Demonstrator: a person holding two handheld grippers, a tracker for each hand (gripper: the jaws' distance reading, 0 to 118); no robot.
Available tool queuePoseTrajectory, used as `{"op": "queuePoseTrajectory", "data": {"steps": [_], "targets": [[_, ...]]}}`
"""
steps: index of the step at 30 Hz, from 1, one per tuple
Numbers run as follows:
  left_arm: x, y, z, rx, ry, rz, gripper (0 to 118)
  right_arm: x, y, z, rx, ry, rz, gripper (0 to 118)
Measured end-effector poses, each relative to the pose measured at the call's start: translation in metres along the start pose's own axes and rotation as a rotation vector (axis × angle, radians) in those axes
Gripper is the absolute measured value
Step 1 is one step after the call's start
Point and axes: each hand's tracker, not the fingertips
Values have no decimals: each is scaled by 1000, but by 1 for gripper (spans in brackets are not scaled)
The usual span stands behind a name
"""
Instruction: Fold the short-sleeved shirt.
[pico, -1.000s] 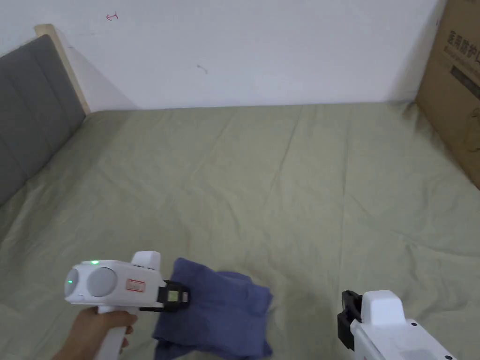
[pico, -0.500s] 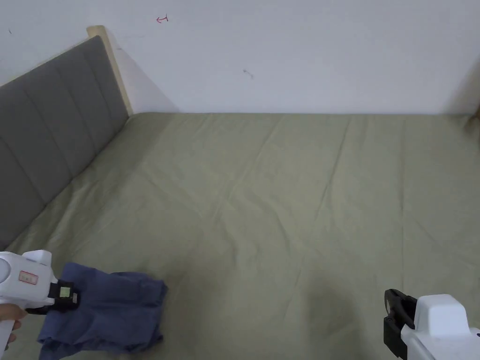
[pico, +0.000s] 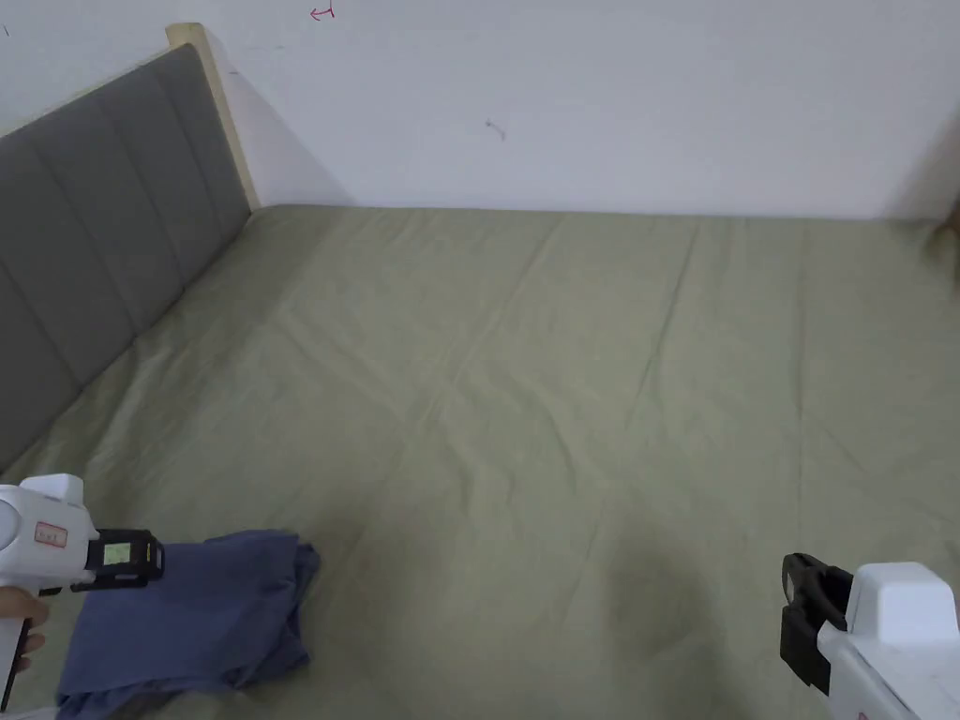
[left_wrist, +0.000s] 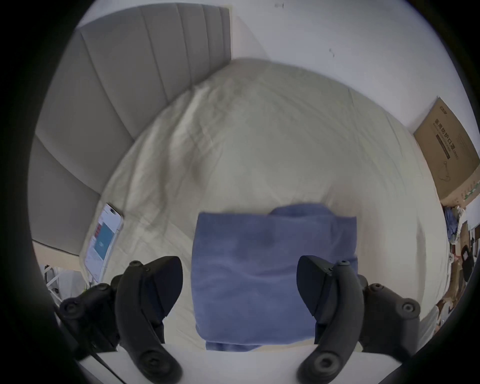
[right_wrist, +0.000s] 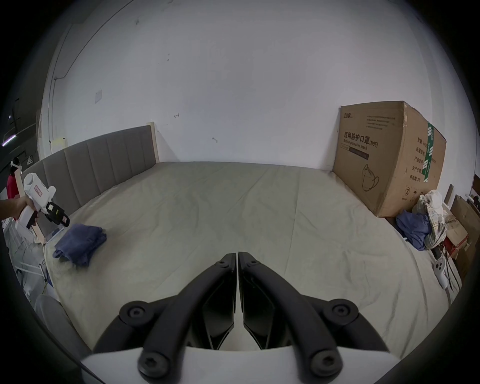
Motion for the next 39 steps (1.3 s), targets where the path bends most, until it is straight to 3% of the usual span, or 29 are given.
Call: {"op": "queuePoseTrajectory", "data": {"steps": [18, 28, 31, 33, 35, 36, 39], "targets": [[170, -21, 223, 788, -59, -73, 94, 46, 102, 96, 285, -90, 7, 2], [274, -76, 243, 1057, -106, -75, 90, 74, 106, 129, 352, -131, 25, 2], [299, -93, 240, 1097, -121, -92, 72, 82, 104, 134, 359, -141, 19, 2], [313, -101, 237, 1106, -131, -102, 45, 86, 102, 137, 367, -149, 11, 2], [323, -109, 235, 1112, -177, -123, 10, 90, 101, 140, 372, -154, 8, 2], [327, -112, 234, 1109, -201, -132, 3, 91, 100, 142, 376, -159, 8, 2], [338, -117, 231, 1092, -219, -159, 0, 95, 98, 145, 382, -170, 6, 2]]}}
